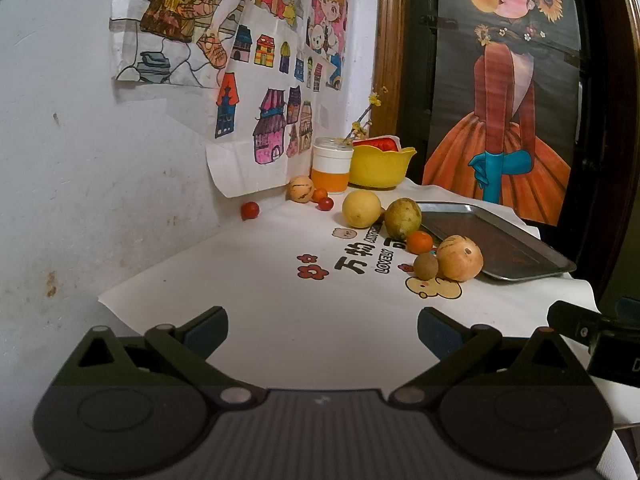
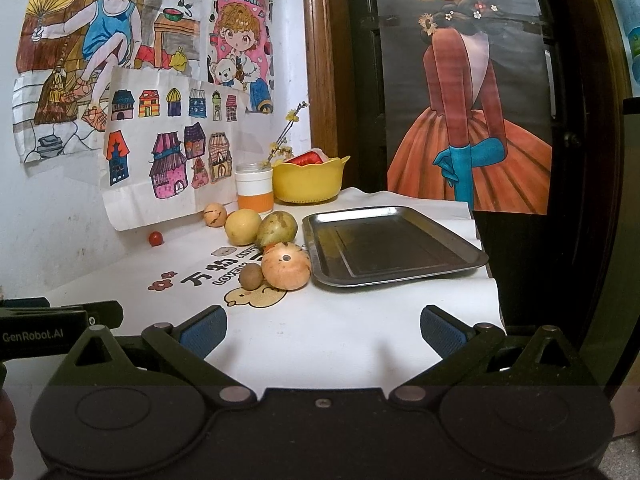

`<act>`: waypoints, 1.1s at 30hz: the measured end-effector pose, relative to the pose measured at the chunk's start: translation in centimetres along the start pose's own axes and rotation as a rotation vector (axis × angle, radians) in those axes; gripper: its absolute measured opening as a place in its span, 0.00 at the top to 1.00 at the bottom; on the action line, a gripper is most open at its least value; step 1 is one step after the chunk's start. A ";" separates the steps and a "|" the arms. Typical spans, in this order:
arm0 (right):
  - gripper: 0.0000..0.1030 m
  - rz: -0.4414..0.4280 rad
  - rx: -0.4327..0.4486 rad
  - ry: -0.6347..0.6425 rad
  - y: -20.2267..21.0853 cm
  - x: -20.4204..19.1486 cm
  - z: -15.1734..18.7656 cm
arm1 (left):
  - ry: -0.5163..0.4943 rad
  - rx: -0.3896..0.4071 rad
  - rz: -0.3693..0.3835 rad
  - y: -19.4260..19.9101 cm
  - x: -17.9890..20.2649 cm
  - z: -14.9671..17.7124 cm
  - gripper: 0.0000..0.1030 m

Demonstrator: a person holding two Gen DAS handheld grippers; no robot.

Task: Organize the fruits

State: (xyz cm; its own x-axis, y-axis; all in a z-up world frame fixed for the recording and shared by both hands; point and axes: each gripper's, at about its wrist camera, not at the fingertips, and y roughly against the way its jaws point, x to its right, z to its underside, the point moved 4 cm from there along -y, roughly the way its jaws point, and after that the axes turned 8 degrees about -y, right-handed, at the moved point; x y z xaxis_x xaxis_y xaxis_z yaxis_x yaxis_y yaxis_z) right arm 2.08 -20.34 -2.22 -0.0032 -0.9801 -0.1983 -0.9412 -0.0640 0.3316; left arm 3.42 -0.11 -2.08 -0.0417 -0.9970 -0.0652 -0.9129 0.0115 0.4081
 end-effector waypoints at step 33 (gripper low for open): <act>0.00 -0.382 -0.154 0.421 -2.0 2.2 -13.2 | -0.056 -0.080 0.208 -6.4 0.6 -8.6 0.00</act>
State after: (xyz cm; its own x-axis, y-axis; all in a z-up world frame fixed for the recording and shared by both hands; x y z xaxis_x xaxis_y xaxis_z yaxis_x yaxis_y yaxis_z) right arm 8.42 -24.85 8.88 0.4909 -0.8701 0.0430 -0.7890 -0.4232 0.4454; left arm 12.72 -1.48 3.14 -0.2500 -0.9680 -0.0213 -0.8473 0.2080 0.4886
